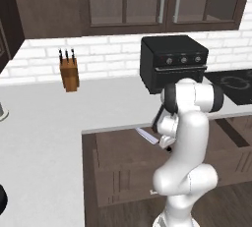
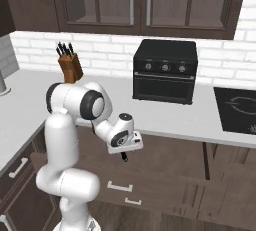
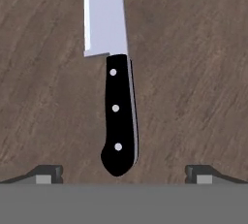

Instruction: Pick up the knife from the drawer and place it on the cutting board. Then place the meat from the plate to the cutting board.

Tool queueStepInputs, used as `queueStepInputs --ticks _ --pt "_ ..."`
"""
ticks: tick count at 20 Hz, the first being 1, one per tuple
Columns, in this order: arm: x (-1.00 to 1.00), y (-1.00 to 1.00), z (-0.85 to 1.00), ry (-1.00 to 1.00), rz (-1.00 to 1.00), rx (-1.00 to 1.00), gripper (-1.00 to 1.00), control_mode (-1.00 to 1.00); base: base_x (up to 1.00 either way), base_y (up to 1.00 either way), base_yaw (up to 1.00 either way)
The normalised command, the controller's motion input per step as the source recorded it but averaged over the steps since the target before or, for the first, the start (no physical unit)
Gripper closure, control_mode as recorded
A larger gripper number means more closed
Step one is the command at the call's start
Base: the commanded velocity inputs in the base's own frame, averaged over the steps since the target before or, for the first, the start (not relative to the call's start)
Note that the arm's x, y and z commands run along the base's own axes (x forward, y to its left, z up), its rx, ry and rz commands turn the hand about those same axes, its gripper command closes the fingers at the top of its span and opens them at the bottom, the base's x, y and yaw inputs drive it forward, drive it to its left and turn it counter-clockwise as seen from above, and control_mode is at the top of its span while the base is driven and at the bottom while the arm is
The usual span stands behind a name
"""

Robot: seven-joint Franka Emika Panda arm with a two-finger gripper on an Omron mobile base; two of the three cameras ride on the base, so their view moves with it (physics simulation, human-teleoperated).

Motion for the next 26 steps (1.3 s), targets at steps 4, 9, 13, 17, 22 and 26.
queueStepInputs --ticks 4,9,13,17,22,26 --pt "0.07 0.00 -0.22 0.00 0.00 0.00 -1.00 -1.00 0.00 0.00 0.00" --pt "0.09 0.02 -0.09 0.02 0.01 0.00 -1.00 -1.00 0.00 0.00 0.00" --pt "0.12 0.00 -0.14 0.01 0.00 0.00 -1.00 -1.00 0.00 0.00 0.00" --pt "0.12 0.01 -0.15 0.01 0.00 0.00 -1.00 -1.00 0.00 0.00 0.00" --pt "0.10 0.02 -0.16 0.00 0.00 0.00 -1.00 -1.00 0.00 0.00 0.00" --pt "0.06 0.00 -0.21 0.00 0.00 0.00 -1.00 -1.00 0.00 0.00 0.00"
